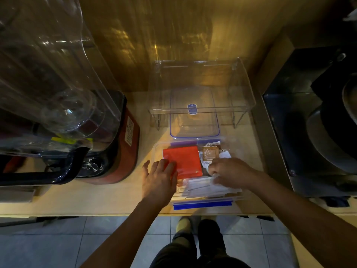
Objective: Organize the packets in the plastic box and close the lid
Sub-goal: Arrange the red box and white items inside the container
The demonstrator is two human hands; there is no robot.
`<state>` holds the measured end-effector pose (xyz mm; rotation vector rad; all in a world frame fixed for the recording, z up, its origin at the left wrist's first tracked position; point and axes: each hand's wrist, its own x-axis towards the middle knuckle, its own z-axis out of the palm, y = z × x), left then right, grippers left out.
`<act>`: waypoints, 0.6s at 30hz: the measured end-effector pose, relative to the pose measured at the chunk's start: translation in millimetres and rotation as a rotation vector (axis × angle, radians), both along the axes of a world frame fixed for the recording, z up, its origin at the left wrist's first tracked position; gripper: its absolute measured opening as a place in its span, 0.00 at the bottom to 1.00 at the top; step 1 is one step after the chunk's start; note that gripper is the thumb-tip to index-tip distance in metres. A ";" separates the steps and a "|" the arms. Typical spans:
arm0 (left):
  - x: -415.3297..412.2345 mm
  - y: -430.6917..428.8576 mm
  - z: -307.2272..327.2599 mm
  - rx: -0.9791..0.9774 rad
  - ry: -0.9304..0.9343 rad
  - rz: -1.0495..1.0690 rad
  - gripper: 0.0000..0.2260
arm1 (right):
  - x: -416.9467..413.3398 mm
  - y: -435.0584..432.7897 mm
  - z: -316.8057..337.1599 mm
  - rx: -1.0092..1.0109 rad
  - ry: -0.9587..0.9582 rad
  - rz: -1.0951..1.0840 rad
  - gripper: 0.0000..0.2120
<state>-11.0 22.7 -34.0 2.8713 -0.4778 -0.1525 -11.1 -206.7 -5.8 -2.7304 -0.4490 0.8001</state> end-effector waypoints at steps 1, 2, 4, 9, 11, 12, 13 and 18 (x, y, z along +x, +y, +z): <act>0.2 -0.1 -0.2 0.002 0.003 0.001 0.13 | -3.8 3.9 -4.3 0.003 0.019 0.018 0.04; 0.3 -0.2 -0.3 0.002 0.006 0.005 0.13 | -7.5 7.8 -8.3 -0.009 0.046 0.022 0.11; 0.6 -0.1 -0.6 0.002 0.010 0.007 0.13 | -14.6 14.4 -15.0 -0.057 0.054 0.054 0.20; 0.5 1.0 -1.7 0.013 0.010 -0.007 0.14 | -11.9 21.9 -20.7 -0.156 0.085 0.116 0.17; 0.9 0.7 -2.2 0.026 0.015 -0.005 0.14 | -9.6 23.0 -21.0 -0.166 0.090 0.124 0.13; 1.1 0.6 -2.4 0.034 0.016 -0.004 0.14 | -9.3 24.7 -20.7 -0.163 0.071 0.126 0.12; 1.4 0.6 -2.5 0.038 0.016 -0.003 0.14 | -9.2 26.5 -21.7 -0.148 0.048 0.132 0.12; 1.2 0.4 -2.6 0.019 0.024 0.006 0.14 | -12.5 32.8 -25.2 -0.117 -0.060 0.175 0.15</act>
